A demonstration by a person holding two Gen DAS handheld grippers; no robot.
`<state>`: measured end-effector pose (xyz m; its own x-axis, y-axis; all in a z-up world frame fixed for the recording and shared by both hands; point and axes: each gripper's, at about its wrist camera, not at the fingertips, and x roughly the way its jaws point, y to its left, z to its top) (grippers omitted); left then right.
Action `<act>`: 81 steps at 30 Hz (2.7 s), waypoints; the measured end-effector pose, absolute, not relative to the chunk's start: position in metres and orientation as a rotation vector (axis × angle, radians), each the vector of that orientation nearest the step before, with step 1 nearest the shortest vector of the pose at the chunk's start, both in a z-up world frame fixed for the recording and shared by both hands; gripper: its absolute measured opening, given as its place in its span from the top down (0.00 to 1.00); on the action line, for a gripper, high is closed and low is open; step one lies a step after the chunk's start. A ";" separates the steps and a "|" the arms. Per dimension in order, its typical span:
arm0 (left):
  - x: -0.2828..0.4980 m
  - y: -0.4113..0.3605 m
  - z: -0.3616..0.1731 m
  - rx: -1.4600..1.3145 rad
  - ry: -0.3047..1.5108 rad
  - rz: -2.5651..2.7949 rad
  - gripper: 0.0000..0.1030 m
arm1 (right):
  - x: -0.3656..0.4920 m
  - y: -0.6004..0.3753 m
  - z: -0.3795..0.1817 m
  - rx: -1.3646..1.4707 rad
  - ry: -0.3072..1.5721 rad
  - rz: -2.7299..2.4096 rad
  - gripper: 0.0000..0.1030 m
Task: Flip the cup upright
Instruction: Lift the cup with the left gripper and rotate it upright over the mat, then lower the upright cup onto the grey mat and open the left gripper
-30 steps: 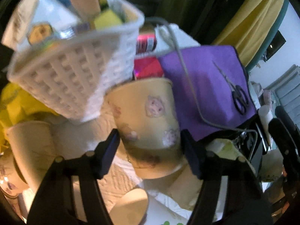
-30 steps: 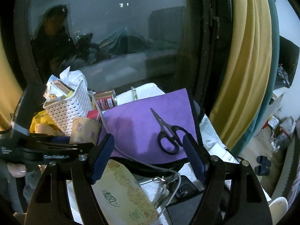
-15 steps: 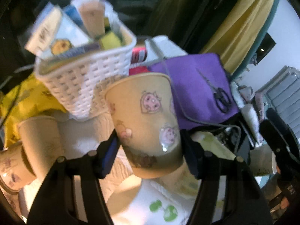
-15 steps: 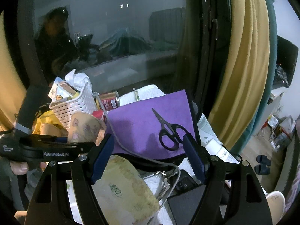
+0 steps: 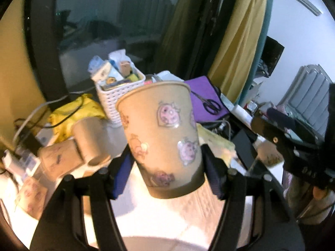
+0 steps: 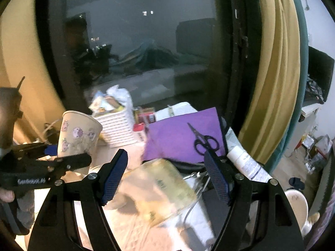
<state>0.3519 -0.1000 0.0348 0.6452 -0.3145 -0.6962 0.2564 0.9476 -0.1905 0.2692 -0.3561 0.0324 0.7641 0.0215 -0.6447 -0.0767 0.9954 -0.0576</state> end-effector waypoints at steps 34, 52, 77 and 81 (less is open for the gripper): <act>0.054 -0.044 -0.074 -0.084 0.594 -0.214 0.37 | 0.068 -0.208 -0.029 0.037 0.945 0.633 0.24; 0.011 -0.045 -0.075 -0.060 0.504 -0.295 0.37 | 0.051 -0.163 -0.046 0.092 1.053 0.810 0.24; 0.021 -0.016 -0.095 -0.163 0.681 -0.273 0.23 | 0.085 -0.149 -0.070 0.090 1.115 0.794 0.34; 0.024 0.002 -0.097 -0.205 0.701 -0.226 0.23 | 0.097 -0.149 -0.063 -0.013 1.024 0.693 0.34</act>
